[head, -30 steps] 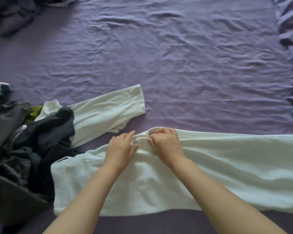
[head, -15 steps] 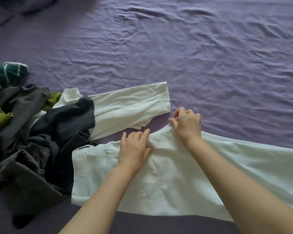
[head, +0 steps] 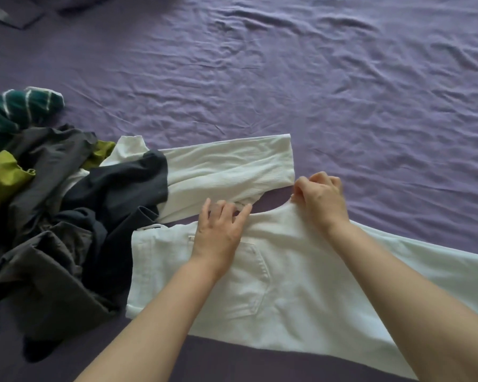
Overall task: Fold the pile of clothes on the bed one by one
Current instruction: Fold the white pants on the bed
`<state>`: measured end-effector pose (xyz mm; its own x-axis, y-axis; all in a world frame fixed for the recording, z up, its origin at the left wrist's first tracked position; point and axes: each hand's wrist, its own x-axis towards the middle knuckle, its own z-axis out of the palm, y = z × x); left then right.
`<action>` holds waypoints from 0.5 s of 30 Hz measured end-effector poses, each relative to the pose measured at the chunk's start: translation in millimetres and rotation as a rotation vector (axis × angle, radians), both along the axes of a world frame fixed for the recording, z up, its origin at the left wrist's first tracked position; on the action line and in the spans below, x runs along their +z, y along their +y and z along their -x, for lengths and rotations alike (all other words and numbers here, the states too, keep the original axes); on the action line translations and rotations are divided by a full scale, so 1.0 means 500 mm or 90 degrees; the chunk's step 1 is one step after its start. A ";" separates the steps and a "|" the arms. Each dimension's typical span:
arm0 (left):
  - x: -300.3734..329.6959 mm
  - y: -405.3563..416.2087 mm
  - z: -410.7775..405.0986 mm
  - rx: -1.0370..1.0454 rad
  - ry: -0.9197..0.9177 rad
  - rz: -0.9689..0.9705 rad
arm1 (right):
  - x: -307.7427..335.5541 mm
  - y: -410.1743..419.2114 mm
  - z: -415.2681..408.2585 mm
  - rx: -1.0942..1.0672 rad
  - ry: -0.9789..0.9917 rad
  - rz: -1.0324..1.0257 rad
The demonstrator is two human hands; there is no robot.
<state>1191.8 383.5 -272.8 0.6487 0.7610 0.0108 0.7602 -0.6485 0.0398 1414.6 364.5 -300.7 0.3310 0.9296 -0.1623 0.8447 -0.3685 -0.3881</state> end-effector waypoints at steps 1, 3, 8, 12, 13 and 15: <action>-0.003 -0.012 -0.006 0.002 0.007 0.009 | 0.000 0.004 0.004 0.009 -0.016 0.005; -0.007 -0.058 -0.014 -0.027 0.024 0.036 | 0.013 -0.007 0.015 0.024 -0.046 -0.012; -0.026 -0.177 0.027 0.057 0.074 0.133 | 0.038 -0.168 0.055 0.092 -0.092 -0.149; -0.059 -0.177 0.081 0.084 0.109 0.137 | 0.005 -0.221 0.053 0.161 -0.112 0.131; -0.067 -0.165 0.087 0.068 0.110 0.135 | -0.011 -0.208 0.043 0.161 -0.130 0.162; -0.083 -0.145 0.092 0.050 0.108 0.144 | -0.044 -0.184 0.027 0.166 -0.163 0.175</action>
<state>1146.0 311.1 -314.1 0.5653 0.7798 -0.2691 0.8160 -0.5764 0.0441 1400.8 272.3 -322.9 0.1529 0.9211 -0.3582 0.9789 -0.1909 -0.0730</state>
